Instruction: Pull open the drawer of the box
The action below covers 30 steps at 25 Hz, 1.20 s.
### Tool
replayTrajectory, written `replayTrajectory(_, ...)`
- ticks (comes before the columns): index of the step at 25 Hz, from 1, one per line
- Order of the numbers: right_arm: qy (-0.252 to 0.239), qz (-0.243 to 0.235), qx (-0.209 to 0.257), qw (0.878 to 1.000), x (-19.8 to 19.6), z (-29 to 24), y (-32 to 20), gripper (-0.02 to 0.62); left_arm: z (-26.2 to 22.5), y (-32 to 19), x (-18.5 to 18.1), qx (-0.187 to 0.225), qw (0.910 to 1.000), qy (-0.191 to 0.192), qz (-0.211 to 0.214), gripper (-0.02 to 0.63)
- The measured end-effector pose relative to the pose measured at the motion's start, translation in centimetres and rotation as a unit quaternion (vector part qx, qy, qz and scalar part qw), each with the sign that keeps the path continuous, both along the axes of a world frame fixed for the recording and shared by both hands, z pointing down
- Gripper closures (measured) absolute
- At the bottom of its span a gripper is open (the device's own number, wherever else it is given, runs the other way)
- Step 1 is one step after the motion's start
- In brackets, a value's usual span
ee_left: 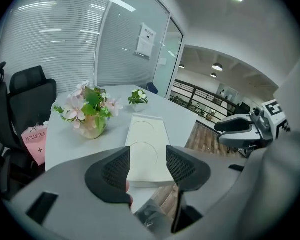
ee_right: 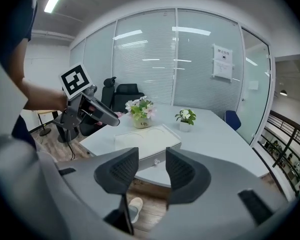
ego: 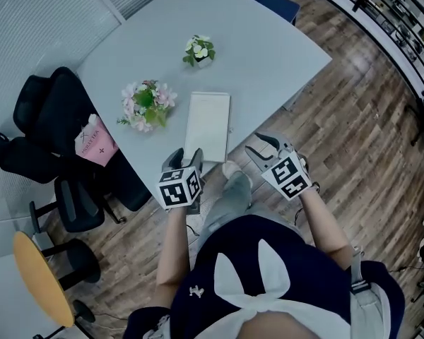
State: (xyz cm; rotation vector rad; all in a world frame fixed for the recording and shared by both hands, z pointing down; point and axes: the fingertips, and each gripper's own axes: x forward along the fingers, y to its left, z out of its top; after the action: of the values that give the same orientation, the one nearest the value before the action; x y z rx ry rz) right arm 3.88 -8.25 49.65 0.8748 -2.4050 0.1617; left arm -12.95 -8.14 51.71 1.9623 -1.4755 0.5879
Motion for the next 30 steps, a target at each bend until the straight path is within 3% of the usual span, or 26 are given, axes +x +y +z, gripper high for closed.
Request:
replayTrajectory(14,0.065,-0.073,-0.057,0.994,-1.7,5.2,-3.7,0.416,6.2,-3.4,-2.0,-0.097,0.9952,-0.011,0.007,0.390)
replayTrajectory(30,0.142,-0.162,-0.113,0.970,-3.7,11.0,-5.9,0.431,9.1,-4.4,-2.0,-0.173,0.9841,0.010,0.038,0.390)
